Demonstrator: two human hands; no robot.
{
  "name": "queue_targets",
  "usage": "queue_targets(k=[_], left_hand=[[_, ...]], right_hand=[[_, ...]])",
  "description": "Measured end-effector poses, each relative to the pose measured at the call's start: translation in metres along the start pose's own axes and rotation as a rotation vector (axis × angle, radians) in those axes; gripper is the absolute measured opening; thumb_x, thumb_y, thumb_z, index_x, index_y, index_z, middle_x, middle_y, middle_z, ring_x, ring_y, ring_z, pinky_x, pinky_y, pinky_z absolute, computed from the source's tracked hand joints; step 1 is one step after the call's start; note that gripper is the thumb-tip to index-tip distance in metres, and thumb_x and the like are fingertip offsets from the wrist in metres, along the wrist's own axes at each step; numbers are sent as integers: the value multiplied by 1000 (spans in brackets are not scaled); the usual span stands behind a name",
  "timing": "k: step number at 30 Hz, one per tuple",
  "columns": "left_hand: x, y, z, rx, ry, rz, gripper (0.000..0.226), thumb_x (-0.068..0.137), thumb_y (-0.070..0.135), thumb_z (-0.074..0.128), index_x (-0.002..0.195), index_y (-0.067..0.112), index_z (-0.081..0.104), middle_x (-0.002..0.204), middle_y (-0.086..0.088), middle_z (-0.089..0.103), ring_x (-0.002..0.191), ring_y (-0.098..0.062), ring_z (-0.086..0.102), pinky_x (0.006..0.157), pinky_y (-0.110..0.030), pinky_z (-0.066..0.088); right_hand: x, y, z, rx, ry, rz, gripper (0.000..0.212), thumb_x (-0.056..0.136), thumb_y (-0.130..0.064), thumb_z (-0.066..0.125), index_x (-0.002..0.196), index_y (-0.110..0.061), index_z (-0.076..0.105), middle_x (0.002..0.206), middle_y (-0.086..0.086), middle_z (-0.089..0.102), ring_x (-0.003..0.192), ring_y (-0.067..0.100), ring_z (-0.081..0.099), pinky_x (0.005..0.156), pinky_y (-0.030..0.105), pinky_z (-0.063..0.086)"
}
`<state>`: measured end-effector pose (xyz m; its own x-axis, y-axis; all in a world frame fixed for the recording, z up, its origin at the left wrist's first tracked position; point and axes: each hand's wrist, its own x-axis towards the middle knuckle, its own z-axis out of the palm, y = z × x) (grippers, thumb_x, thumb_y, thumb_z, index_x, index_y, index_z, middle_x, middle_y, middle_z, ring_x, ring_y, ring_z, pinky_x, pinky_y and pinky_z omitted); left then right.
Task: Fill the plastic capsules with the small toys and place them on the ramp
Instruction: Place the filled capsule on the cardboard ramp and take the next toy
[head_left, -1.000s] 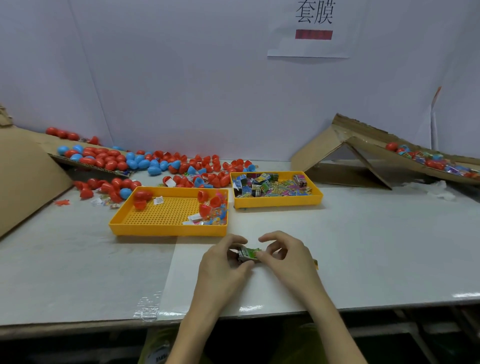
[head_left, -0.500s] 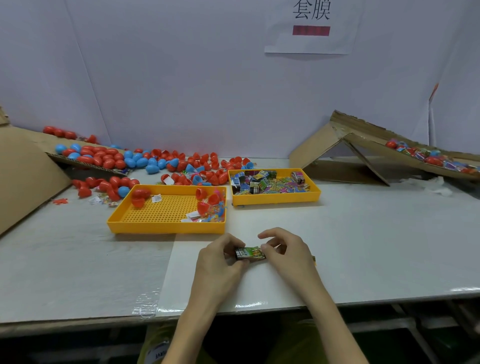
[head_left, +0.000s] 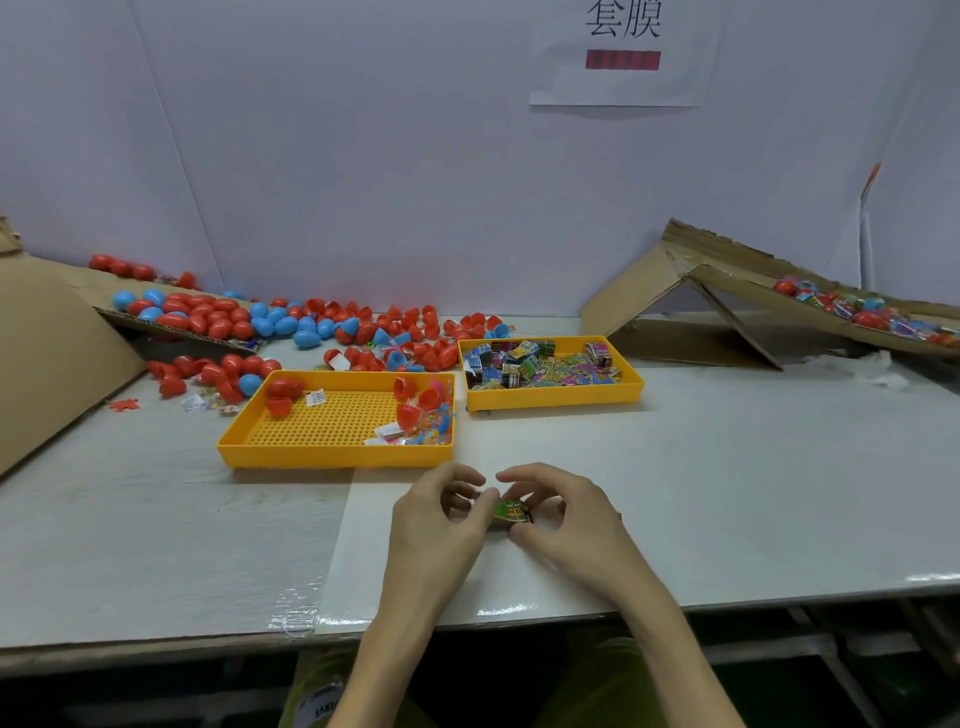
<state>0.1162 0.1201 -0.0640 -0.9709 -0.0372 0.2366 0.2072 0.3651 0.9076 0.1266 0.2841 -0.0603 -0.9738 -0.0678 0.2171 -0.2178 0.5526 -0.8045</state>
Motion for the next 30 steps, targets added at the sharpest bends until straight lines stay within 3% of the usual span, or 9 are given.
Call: queue_targets(k=[3,8,11,13,16,20,23,27,30], left_hand=[[0,0,0,7,12,-7,13,86,25,76,91,32,66,82,9,67,80,3,59,65,-7,45],[1,2,0,33,-121,-30,14,92,37,67,106,40,66,99,22,68,91,2,60,68,-8,43],[3,2,-5,-64,-201,-7,15,95,23,65,102,34,72,93,15,73,87,-4,66,72,-17,50],[2,2,-10,-189,-226,-17,16,94,17,67,101,30,74,92,12,74,77,-8,68,66,-18,52],[1,2,-14,-290,-211,-29,16,91,18,71,102,29,73,94,8,75,72,-11,69,59,-19,52],[0,1,-13,-333,-167,-27,18,87,21,75,102,30,73,90,3,75,72,-16,70,63,-22,55],[-1,0,-12,-336,-149,-15,24,84,19,78,101,36,73,89,2,74,74,-18,71,64,-25,57],[-3,0,-10,-292,-137,12,30,81,22,82,99,43,70,85,1,72,75,-21,69,67,-33,60],[-3,-1,-9,-285,-114,12,32,80,20,83,96,43,69,83,3,72,72,-17,70,65,-29,60]], right_hand=[[-2,-1,0,9,18,-34,47,75,-11,76,110,-41,69,97,-20,71,94,0,61,74,10,43],[-7,-5,-1,67,93,-130,50,77,-9,78,111,-44,67,102,-26,69,103,1,60,77,12,43],[-8,-6,-1,120,143,-158,51,76,-6,79,111,-42,68,105,-24,68,106,3,62,78,14,46],[-7,-6,-1,127,174,-192,49,76,-5,79,110,-38,68,108,-22,66,106,5,63,78,16,49],[-7,-7,2,62,274,-246,45,76,-7,82,106,-36,66,109,-20,60,101,8,63,74,20,52],[-9,-6,6,16,401,-327,33,78,-14,81,101,-30,63,101,-16,60,86,10,63,67,19,51],[-10,-4,8,-9,406,-361,13,81,-17,77,88,-25,69,91,-15,59,75,11,61,64,19,49],[-9,-5,12,-99,412,-337,16,79,-9,80,83,-21,71,86,-14,58,69,9,58,64,11,44],[-10,-5,13,-162,396,-337,14,82,-10,78,85,-21,69,84,-13,58,67,8,56,62,9,42]])
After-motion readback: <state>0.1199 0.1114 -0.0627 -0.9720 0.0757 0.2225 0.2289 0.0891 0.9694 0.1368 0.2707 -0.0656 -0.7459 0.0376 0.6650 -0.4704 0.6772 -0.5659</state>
